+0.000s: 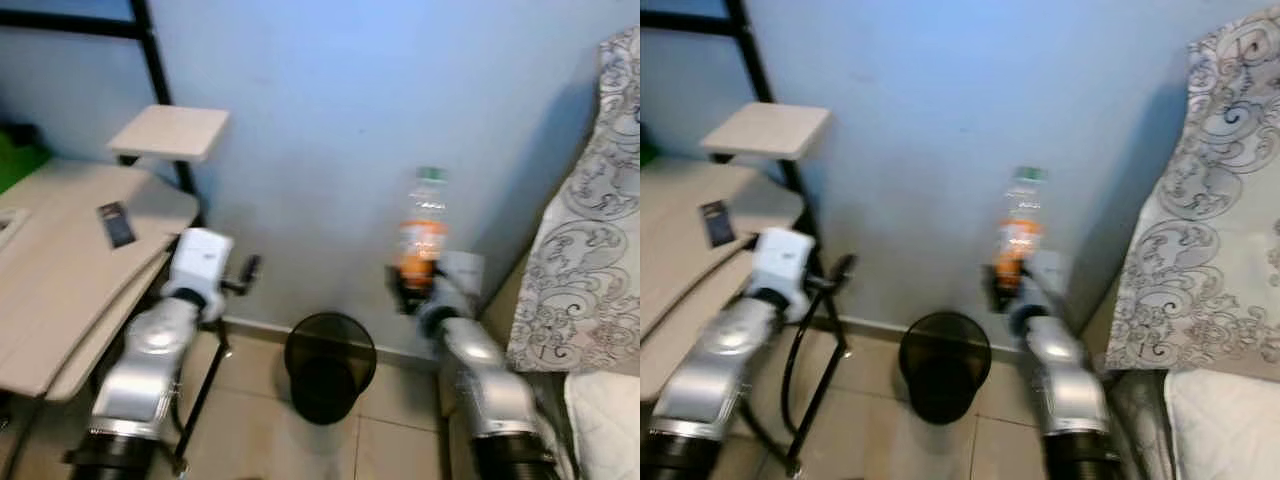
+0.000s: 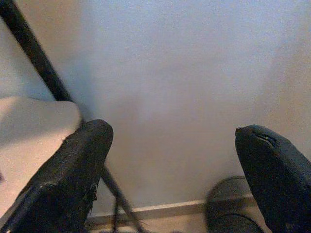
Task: Clean up the room
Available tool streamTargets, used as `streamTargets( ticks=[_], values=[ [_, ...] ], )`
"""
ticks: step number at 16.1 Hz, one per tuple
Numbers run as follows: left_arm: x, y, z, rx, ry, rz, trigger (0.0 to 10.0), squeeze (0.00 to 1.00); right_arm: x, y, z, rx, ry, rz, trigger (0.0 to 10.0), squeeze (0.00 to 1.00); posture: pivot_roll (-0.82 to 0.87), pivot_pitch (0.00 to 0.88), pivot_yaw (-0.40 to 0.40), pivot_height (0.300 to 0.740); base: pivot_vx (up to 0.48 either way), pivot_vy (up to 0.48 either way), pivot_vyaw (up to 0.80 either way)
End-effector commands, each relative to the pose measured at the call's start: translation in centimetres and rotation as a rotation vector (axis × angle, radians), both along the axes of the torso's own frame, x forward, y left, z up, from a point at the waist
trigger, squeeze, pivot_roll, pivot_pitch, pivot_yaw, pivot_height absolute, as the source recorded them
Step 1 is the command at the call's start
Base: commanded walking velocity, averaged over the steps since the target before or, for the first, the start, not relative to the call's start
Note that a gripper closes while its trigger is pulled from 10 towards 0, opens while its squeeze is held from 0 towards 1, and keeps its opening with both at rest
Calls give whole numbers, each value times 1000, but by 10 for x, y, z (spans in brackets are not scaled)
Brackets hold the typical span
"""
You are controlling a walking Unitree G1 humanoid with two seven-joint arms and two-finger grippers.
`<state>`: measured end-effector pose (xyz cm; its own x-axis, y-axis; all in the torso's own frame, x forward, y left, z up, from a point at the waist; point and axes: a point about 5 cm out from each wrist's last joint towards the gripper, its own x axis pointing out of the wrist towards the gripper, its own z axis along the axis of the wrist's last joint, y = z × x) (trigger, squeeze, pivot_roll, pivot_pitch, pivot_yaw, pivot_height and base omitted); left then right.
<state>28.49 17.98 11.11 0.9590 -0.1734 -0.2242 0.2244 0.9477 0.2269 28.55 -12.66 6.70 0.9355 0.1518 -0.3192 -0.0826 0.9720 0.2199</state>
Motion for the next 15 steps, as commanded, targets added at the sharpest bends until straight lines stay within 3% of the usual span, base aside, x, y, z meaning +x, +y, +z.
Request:
streamTargets(
  ticks=[1,15],
  values=[
    [1,-9,4,-10,-14,-31,10000,0,0,-16,0,-24,-1,-42,10000,0,29,0,-2,740,296,0,0],
    [-2,-9,6,14,-6,-65,10000,0,-2,-22,4,-51,-7,-31,10000,0,31,0,-9,740,294,0,0]
  ],
)
